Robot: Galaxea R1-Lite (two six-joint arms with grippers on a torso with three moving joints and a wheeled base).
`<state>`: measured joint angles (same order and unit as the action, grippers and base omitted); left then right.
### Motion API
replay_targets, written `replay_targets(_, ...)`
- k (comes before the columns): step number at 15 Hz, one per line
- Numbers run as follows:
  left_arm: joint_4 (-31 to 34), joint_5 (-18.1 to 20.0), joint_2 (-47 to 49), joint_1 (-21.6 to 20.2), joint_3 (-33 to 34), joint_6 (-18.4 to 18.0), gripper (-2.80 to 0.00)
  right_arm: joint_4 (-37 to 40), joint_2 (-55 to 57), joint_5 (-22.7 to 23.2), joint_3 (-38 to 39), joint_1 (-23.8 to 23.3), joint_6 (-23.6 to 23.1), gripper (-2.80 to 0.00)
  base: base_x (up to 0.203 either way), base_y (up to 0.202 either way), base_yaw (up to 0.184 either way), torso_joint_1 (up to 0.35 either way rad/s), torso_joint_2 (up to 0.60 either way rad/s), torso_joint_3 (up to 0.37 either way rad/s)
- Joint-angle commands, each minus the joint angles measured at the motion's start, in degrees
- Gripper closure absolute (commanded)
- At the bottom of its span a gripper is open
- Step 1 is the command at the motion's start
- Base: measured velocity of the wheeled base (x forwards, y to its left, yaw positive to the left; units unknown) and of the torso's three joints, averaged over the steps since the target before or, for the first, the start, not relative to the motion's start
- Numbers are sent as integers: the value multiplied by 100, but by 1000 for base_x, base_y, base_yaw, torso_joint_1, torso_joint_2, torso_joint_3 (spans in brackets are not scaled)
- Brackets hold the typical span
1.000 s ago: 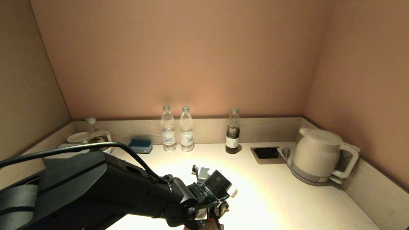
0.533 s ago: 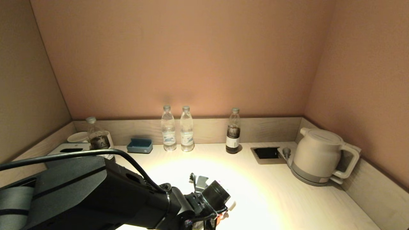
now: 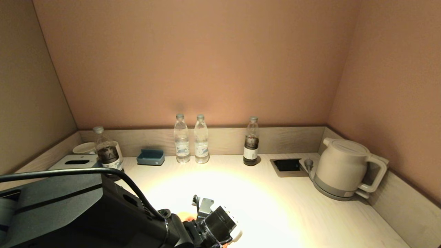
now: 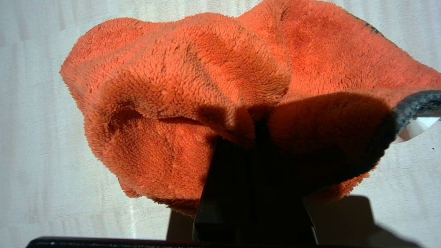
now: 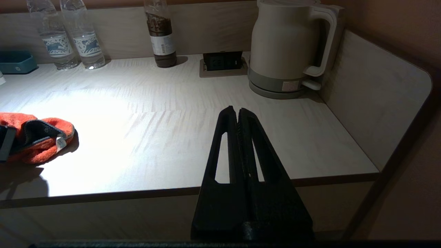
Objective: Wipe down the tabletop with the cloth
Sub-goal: Sweep the stains on the table
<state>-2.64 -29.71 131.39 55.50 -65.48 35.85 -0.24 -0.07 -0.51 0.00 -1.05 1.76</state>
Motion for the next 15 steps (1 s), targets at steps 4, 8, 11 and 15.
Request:
replay_targets(4, -79, -26, -8, -365, 264, 45, 0, -2, 7, 7, 0, -1, 0, 0, 0, 0, 0, 0, 0, 0)
replay_targets(8, -84, -23, -26, -806, 285, 57, 0, -2, 7, -2, 0, -1, 0, 0, 0, 0, 0, 0, 0, 0)
replay_targets(11, -85, -17, -40, -981, 296, 42, 0, -2, 7, -2, 0, -1, 0, 0, 0, 0, 0, 0, 0, 0)
replay_targets(15, -101, -9, -124, -1483, 468, 71, 0, -2, 7, 2, 0, -1, 0, 0, 0, 0, 0, 0, 0, 0)
